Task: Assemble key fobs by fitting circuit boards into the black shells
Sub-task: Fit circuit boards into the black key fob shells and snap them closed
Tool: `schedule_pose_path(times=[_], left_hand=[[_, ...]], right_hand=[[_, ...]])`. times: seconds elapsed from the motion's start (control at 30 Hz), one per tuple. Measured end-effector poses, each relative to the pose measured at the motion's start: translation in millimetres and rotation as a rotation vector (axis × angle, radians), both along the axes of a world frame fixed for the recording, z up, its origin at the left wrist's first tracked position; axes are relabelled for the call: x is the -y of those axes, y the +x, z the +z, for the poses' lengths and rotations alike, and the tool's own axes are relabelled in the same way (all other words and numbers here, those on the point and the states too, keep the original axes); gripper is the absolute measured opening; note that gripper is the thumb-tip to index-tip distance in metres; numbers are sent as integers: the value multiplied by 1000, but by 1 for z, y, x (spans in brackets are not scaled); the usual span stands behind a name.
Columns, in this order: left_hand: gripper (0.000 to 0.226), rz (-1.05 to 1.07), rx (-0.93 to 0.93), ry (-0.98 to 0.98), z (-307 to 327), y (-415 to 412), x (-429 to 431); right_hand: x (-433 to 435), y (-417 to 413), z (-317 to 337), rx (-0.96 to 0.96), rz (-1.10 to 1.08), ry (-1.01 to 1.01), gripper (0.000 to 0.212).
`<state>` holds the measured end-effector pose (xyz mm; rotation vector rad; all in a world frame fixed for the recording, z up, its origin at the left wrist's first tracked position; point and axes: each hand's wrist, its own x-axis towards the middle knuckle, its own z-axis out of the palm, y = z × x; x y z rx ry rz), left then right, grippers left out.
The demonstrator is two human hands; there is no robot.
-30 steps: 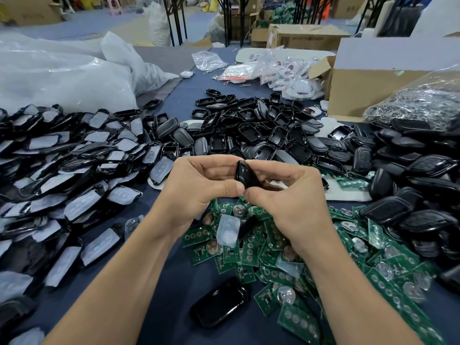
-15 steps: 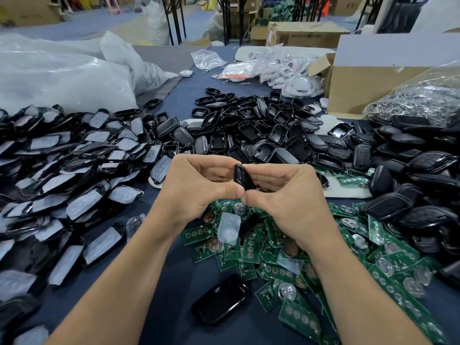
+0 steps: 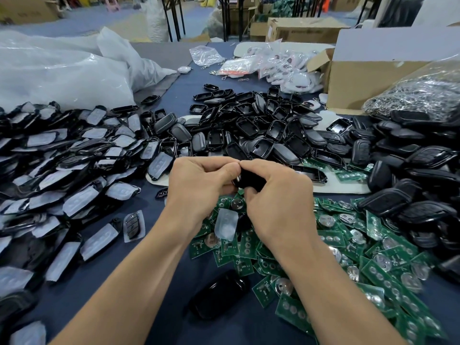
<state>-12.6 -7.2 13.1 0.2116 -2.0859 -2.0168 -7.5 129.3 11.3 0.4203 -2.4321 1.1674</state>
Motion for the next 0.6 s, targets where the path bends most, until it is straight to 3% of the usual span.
schedule_pose_path(times=[0.2, 0.33, 0.6], left_hand=[[32, 25, -56, 59, 2, -1, 5], [27, -22, -88, 24, 1, 1, 6], [35, -100, -179, -53, 1, 1, 6]], right_hand=[[-13, -19, 0, 409, 58, -461, 23], [-18, -20, 0, 419, 136, -618, 29], [-21, -22, 0, 424, 228, -670, 33]])
